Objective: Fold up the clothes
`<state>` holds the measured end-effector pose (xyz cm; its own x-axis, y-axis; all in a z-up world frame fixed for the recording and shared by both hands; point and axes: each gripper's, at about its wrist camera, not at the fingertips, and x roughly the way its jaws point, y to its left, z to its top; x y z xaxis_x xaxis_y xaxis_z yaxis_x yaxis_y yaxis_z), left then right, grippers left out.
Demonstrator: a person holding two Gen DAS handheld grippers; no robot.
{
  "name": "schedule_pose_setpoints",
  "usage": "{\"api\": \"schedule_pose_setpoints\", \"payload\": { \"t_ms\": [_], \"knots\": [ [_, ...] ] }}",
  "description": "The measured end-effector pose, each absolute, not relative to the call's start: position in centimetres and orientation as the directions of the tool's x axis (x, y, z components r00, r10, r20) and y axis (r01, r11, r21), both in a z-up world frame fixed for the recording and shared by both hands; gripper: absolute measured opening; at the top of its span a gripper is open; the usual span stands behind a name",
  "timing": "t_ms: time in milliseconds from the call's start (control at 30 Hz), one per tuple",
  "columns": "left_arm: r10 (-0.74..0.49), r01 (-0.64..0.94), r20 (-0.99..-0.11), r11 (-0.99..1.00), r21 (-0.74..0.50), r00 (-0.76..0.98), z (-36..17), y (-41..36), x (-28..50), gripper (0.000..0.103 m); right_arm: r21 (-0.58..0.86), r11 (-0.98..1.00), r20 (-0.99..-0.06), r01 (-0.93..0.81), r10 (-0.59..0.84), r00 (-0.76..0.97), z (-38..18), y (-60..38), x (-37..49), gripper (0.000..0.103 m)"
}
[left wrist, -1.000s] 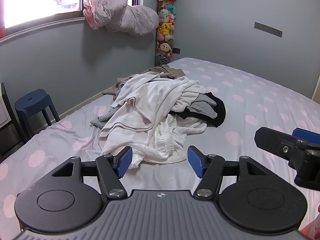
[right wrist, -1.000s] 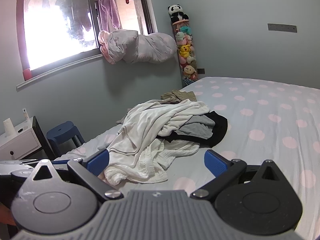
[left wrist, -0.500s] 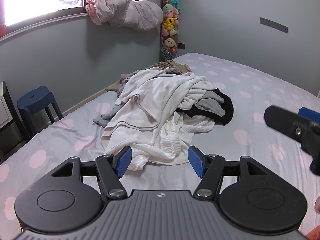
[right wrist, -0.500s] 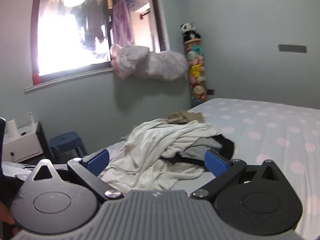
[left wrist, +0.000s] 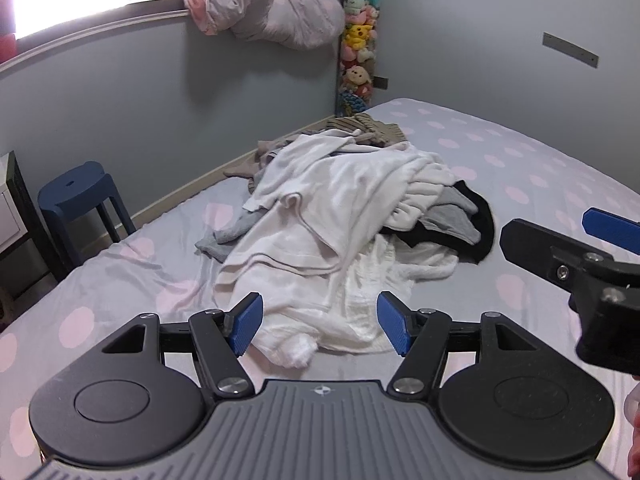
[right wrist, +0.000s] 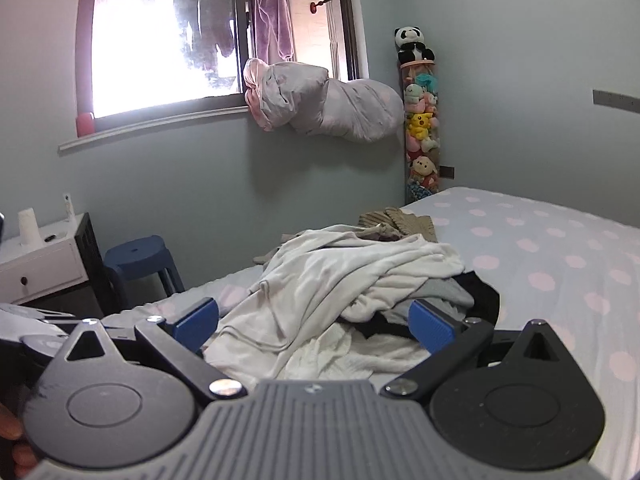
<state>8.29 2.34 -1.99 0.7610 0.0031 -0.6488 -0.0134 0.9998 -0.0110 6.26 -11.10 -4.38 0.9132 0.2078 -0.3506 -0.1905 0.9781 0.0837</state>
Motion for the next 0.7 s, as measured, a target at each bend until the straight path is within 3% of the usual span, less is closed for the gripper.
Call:
{"api": "schedule_pose_setpoints", "payload": {
  "t_ms": [300, 567, 700],
  "knots": [
    [-0.006, -0.013, -0.682, 1.0, -0.022, 0.731, -2.4, 4.3, 13.7, 0.062, 0.098, 0.971, -0.4, -0.219, 0.24, 0.884, -5.4, -10.9, 13.2, 0.102],
    [-0.112, 0.084, -0.707, 0.994, -0.075, 0.698, -4.5, 5.7, 19.0, 0.062, 0.066, 0.966, -0.475, -0.25, 0.251, 0.844, -7.6, -11.1, 19.8, 0.1],
    [-0.124, 0.064, -0.72, 0.992, -0.11, 0.682, -6.3, 6.6, 21.7, 0.061, 0.064, 0.969, -0.502, -0.24, 0.239, 0.831, -9.0, -11.3, 22.4, 0.086]
  ]
}}
